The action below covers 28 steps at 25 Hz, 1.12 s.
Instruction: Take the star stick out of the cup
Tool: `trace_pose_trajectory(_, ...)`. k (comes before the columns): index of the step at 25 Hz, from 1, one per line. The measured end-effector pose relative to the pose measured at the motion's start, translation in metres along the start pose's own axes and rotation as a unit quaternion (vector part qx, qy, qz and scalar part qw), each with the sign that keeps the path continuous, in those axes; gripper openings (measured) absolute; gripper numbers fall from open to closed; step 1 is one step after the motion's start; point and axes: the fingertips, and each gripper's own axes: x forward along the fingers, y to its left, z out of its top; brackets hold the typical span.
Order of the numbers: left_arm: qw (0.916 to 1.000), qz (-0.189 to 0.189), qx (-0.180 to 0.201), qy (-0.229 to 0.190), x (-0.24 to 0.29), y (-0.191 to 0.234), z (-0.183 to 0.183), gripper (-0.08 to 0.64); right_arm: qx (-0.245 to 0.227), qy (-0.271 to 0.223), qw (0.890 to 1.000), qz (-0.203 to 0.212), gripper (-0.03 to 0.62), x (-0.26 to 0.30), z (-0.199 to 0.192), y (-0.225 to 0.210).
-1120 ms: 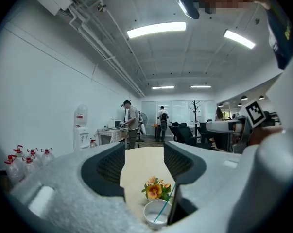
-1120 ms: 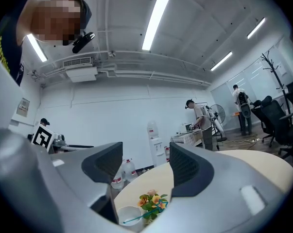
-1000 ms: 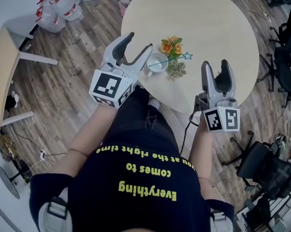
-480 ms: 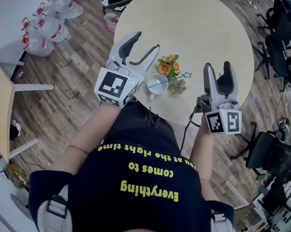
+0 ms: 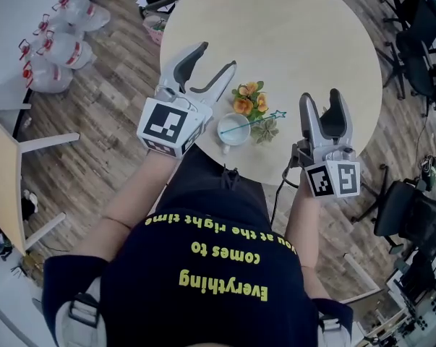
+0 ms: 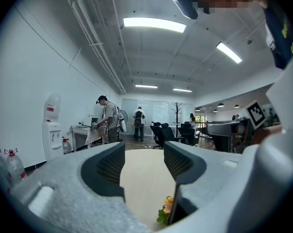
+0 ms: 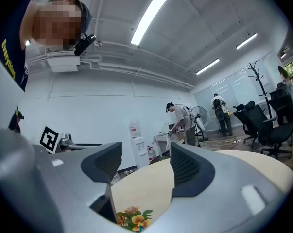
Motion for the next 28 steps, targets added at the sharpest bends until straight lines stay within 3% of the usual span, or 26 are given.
trace_pose_trajectory(11,0.9997,0.0,-0.012,0.021,0.018,-0.008,-0.019,0.252,0.03,0.036,0.999,0.023,0.307,0.013,-0.022,-0.013)
trace_pose_trajectory(28,0.9976,-0.019,-0.029,0.06,0.03,-0.015,-0.072,0.252,0.112,0.144,0.982,0.044,0.29,0.009,-0.127,-0.014)
